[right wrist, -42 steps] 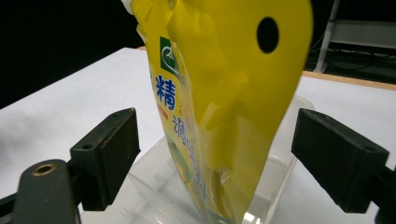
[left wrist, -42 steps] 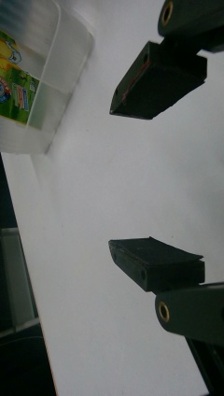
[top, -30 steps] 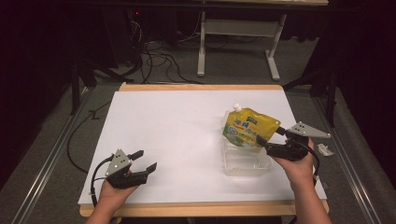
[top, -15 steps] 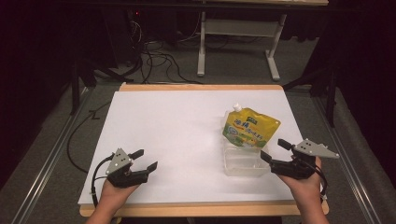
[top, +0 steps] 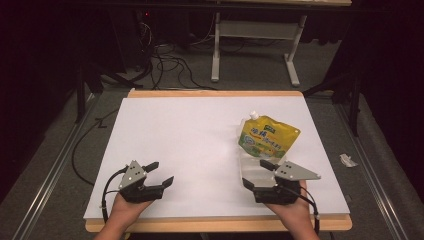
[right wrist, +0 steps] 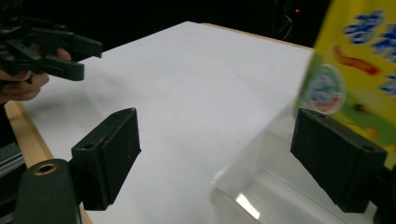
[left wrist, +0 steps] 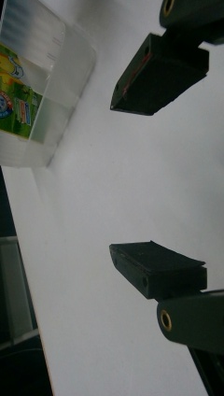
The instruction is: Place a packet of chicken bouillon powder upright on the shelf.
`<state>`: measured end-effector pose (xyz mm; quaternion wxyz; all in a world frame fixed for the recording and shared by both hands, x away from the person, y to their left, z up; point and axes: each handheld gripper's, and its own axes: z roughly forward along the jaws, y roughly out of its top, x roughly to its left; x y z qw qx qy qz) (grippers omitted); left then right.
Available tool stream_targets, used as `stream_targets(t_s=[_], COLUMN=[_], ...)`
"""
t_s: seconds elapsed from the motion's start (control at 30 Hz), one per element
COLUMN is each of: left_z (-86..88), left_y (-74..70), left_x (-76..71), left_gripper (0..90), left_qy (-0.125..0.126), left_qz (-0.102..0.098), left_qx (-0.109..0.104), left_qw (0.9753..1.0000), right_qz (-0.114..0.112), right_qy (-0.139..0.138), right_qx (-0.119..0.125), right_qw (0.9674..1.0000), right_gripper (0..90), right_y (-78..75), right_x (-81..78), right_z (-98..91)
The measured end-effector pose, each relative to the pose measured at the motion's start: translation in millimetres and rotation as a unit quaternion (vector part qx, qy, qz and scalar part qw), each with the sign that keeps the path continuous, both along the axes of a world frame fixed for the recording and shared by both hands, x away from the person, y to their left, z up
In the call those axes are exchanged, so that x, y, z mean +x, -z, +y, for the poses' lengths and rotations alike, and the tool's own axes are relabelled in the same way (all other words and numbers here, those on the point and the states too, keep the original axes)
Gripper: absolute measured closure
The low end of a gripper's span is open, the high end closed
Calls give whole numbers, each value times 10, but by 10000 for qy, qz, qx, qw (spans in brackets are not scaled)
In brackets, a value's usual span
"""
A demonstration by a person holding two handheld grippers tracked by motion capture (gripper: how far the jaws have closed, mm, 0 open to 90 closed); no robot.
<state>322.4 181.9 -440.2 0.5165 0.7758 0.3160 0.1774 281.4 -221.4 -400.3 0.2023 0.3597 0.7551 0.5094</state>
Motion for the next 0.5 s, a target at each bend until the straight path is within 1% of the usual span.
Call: stream_targets(t_s=[0.07, 0.13, 0.23, 0.33, 0.43, 0.47, 0.5], left_z=[-15, -43, -87, -108, -102, -94, -90], left_y=[-11, -23, -37, -23, 3, 7, 8], left_x=[-12, -32, -63, -70, -55, -50, -47], left_gripper=[258, 254, 248, 246, 246, 246, 246], left_qy=[34, 39, 48, 43, 0, -27, -47], left_qz=[28, 36, 20, 29, 99, 118, 127], left_qx=[-53, -120, -110, -57, -8, -15, -35], left_qw=[10000, 9999, 9999, 10000, 10000, 9999, 9999], right_qz=[92, 152, 183, 207, 156, 141, 82], right_qy=[-96, -237, -321, -345, -338, -318, -327], right_qx=[65, 63, -20, -39, -41, -58, -44], right_qw=[9999, 9996, 9993, 9992, 9993, 9994, 9994], right_gripper=[159, 162, 162, 161, 161, 161, 161], right_y=[36, 75, 100, 110, 102, 95, 84], right_x=[12, 42, 66, 69, 57, 48, 43], right_z=[93, 178, 232, 226, 186, 166, 131])
